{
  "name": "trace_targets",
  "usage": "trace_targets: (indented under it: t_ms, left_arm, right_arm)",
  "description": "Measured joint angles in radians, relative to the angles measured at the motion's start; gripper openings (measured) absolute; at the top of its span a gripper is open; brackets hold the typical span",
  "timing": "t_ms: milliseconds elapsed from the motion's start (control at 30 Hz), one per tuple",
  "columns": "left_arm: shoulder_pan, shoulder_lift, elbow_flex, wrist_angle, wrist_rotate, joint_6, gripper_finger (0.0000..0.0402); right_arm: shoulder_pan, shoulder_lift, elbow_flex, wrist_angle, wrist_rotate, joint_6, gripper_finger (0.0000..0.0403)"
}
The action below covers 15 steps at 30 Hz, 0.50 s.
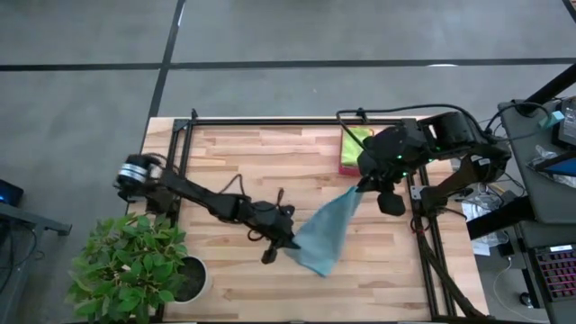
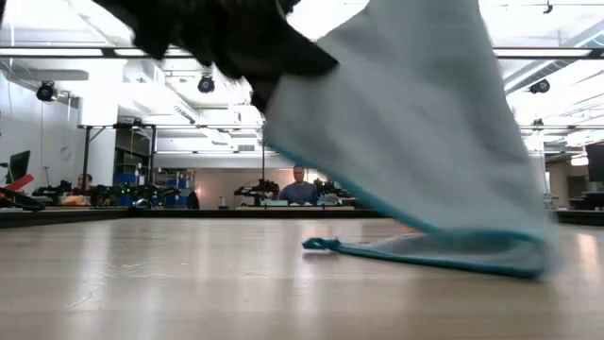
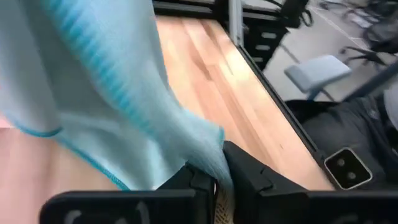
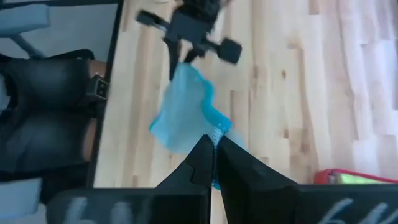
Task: Fold microfiber towels
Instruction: Fold the blue microfiber towel
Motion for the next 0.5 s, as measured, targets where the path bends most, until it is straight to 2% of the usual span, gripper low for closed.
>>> trace_targets:
  t_ms: [267,500]
  left_arm:
    - [-0.001,-0.277,0.001,-0.283,-0.143,0.000,0.0015]
    - [0.000,-0.461,0.008,-0.427,-0.205,0.004,0.0015]
  right_arm:
    - [0.002,-0.001,-0.002,0.001,0.033,-0.011,0.0009]
    - [0.002,-0.005,-0.003,0.010,0.237,-0.029,0.0009]
